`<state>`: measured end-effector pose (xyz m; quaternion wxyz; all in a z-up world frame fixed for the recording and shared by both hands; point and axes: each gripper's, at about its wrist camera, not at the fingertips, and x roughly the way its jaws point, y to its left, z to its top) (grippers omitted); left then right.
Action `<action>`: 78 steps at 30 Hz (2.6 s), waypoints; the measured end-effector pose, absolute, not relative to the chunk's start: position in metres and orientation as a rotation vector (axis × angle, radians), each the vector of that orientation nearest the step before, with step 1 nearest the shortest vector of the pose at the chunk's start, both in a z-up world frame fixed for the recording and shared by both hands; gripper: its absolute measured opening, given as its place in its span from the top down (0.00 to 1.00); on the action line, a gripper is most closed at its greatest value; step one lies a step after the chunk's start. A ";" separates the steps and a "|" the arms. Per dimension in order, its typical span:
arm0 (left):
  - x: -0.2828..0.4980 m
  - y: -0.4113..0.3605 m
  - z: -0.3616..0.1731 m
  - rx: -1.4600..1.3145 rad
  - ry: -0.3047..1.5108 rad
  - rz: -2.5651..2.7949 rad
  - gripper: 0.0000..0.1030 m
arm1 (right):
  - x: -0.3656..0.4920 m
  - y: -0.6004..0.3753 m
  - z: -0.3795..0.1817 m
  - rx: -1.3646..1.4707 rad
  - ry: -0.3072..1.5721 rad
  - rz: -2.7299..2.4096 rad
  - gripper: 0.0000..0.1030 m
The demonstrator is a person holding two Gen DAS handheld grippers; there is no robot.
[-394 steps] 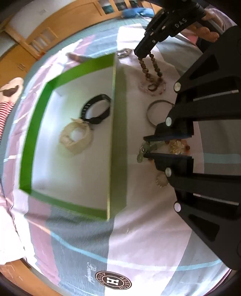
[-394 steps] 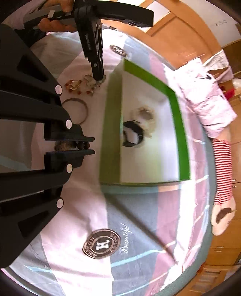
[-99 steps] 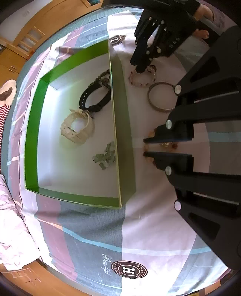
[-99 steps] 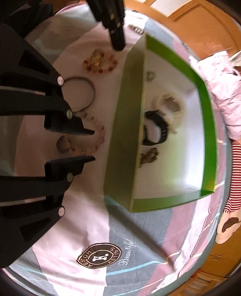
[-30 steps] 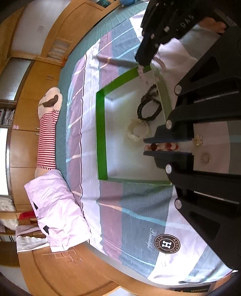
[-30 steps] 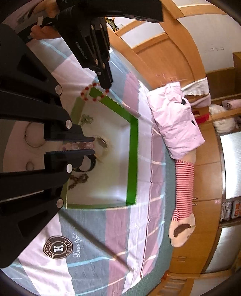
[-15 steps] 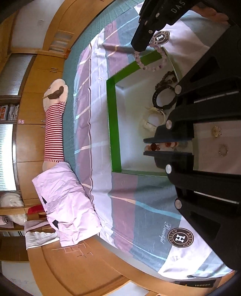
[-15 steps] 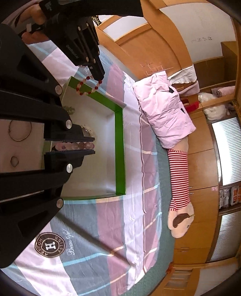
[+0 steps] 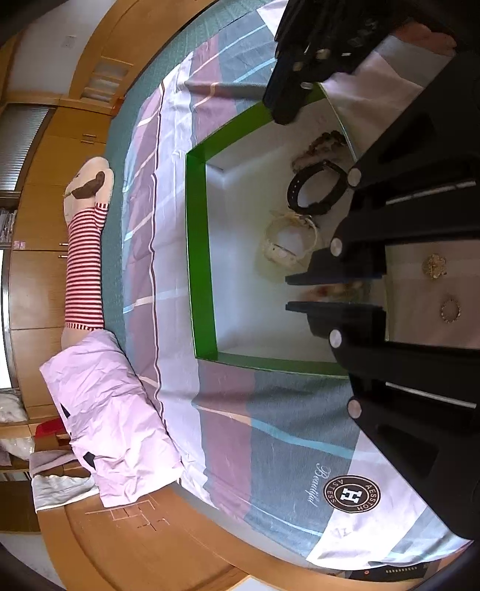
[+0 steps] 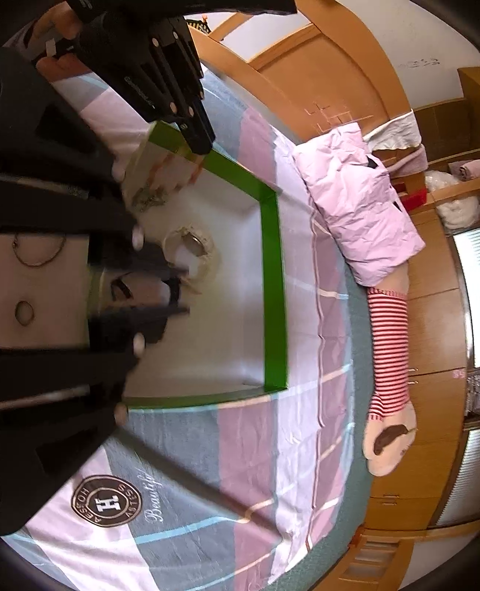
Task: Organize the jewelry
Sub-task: 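Open both tools to drop the bracelets inside the green box, then reach the left tool to the gold flower charm while the right tool straddles the silver bangle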
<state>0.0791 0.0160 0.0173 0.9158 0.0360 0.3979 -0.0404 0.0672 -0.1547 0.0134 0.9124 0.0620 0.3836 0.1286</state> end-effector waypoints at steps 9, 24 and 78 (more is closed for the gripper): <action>0.067 0.022 0.023 0.039 0.864 -0.106 0.46 | 0.046 -0.150 0.018 0.121 0.834 0.329 0.55; 0.051 0.039 -0.023 0.040 1.152 -0.148 0.33 | 0.017 -0.083 -0.078 -0.193 1.178 0.427 0.33; 0.059 0.004 -0.076 0.144 1.252 -0.161 0.80 | 0.019 -0.104 -0.077 -0.172 1.181 0.311 0.43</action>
